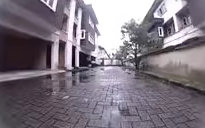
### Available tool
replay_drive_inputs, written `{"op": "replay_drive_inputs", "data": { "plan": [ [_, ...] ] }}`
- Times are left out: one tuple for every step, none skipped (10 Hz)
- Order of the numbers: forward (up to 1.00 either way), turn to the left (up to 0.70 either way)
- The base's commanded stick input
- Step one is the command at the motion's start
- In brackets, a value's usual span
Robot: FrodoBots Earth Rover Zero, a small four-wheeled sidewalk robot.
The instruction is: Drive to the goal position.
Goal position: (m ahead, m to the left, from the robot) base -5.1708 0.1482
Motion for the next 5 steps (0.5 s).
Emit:
{"op": "replay_drive_inputs", "data": {
  "plan": [
    [0.7,0.0],
    [0.7,0.0],
    [0.7,0.0],
    [0.7,0.0],
    [0.7,0.0]
  ]
}}
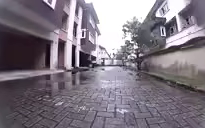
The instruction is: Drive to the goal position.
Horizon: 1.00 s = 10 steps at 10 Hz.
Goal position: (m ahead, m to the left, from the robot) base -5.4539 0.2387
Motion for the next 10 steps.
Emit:
{"op": "replay_drive_inputs", "data": {
  "plan": [
    [0.7,0.0],
    [0.7,0.0],
    [0.7,0.0],
    [0.7,-0.19],
    [0.7,-0.35],
    [0.7,-0.35],
    [0.7,-0.22],
    [0.7,-0.01],
    [0.7,0.0],
    [0.7,0.0]
  ]
}}
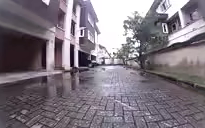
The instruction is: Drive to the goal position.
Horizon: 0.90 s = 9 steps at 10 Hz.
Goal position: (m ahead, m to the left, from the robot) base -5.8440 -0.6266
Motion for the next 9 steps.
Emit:
{"op": "replay_drive_inputs", "data": {
  "plan": [
    [0.7,0.0],
    [0.7,0.0],
    [0.7,0.0],
    [0.7,0.0],
    [0.7,0.0],
    [0.7,0.0],
    [0.7,0.0],
    [0.7,0.0],
    [0.7,0.0]
  ]
}}
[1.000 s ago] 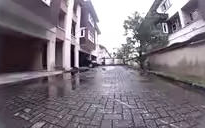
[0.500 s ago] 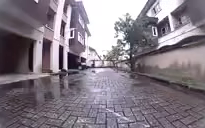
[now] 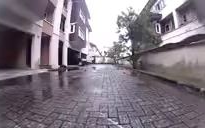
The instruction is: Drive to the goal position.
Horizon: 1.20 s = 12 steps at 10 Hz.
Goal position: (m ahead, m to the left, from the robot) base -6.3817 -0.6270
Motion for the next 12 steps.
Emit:
{"op": "replay_drive_inputs", "data": {
  "plan": [
    [0.7,0.0],
    [0.7,0.0],
    [0.7,0.0],
    [0.7,0.0],
    [0.7,0.0],
    [0.7,0.0],
    [0.7,0.0],
    [0.7,0.0],
    [0.7,0.0],
    [0.7,0.0],
    [0.7,0.0],
    [0.7,0.0]
  ]
}}
